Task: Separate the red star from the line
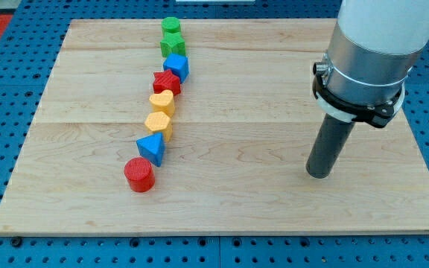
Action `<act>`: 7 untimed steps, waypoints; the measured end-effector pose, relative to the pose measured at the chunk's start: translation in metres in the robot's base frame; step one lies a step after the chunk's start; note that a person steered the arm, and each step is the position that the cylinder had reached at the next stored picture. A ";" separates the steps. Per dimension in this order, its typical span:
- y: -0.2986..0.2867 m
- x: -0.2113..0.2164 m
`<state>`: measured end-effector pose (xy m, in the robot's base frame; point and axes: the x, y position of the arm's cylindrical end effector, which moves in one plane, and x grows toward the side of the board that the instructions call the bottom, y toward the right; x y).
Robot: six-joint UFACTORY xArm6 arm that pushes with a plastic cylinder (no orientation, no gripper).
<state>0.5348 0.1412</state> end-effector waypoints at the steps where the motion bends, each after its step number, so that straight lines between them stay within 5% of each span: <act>1: 0.076 -0.003; 7: 0.080 -0.006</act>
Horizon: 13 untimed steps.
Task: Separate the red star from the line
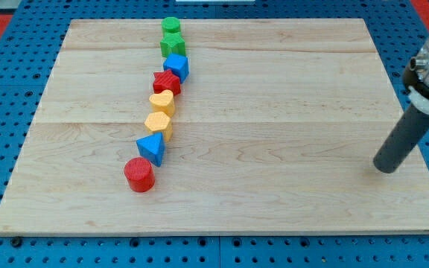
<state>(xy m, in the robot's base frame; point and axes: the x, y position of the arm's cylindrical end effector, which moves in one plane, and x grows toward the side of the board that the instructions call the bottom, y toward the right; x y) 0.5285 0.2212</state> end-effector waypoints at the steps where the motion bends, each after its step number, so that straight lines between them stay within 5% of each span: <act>1: -0.081 -0.014; 2: -0.109 -0.043; 6: -0.106 -0.047; 7: -0.119 -0.084; 9: -0.261 -0.162; 13: -0.397 -0.173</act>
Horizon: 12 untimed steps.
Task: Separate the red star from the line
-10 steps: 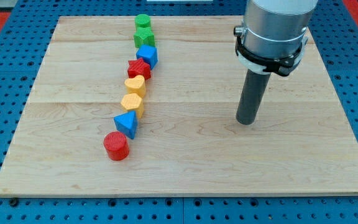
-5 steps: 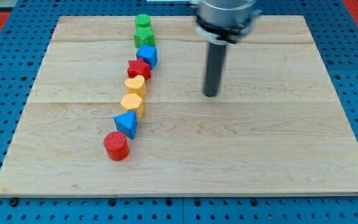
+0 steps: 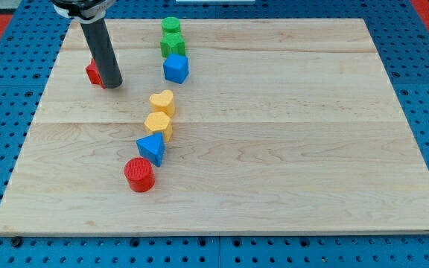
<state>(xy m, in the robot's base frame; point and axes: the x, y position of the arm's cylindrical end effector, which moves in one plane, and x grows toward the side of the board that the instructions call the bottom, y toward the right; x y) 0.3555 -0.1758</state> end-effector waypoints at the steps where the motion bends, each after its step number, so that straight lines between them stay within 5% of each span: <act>1: -0.034 0.001; 2: -0.054 0.004; 4: -0.066 -0.054; 6: -0.035 -0.094; 12: -0.004 -0.121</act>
<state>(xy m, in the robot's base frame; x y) 0.2349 -0.1793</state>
